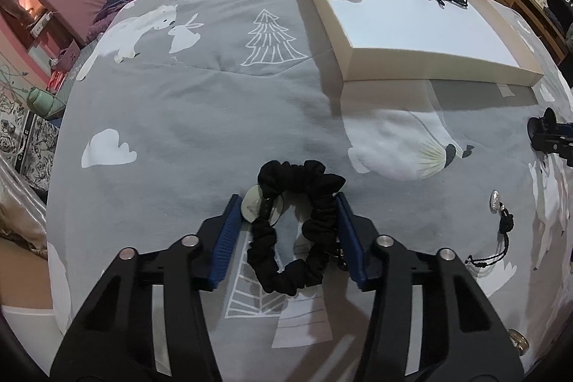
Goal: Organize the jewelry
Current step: 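Grasp the black scrunchie with the left tool while the right tool grasps the black claw clip, then carry the black scrunchie and black claw clip into the white tray with both tools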
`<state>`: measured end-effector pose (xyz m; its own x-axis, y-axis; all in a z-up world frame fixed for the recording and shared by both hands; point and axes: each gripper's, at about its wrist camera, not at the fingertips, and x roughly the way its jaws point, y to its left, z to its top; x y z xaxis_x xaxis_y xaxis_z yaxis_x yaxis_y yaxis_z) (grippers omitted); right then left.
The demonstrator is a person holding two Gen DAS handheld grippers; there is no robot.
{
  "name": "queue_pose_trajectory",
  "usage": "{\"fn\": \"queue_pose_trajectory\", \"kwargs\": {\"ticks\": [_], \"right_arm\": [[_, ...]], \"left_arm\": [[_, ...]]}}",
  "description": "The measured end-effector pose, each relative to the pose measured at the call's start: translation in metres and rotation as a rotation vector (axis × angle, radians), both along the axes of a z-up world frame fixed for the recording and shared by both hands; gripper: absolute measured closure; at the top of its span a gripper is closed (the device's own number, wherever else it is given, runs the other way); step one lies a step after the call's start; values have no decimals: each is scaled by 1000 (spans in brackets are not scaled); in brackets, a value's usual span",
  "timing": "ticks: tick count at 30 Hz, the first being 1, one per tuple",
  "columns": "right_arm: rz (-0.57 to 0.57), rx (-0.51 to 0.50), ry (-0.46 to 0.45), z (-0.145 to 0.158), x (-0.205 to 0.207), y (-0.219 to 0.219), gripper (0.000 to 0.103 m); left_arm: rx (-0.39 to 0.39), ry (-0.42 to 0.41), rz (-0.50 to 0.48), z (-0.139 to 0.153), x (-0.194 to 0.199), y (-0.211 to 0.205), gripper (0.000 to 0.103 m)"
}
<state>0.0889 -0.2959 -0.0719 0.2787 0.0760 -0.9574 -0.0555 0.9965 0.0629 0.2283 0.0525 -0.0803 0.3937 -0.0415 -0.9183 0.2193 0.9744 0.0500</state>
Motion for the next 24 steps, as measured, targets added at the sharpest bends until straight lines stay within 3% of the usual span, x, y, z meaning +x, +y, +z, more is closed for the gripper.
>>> {"fn": "queue_pose_trajectory", "kwargs": {"ticks": [4, 12, 16, 24], "right_arm": [[12, -7, -6, 1, 0, 1, 48], [31, -13, -25, 4, -5, -2, 48], [27, -10, -37, 10, -5, -7, 48], [33, -12, -63, 21, -7, -7, 48]], "left_arm": [[2, -1, -9, 1, -2, -1, 74], [18, -9, -5, 5, -1, -1, 81], [-1, -21, -11, 15, -3, -5, 93], [-17, -62, -32, 37, -4, -25, 93]]}}
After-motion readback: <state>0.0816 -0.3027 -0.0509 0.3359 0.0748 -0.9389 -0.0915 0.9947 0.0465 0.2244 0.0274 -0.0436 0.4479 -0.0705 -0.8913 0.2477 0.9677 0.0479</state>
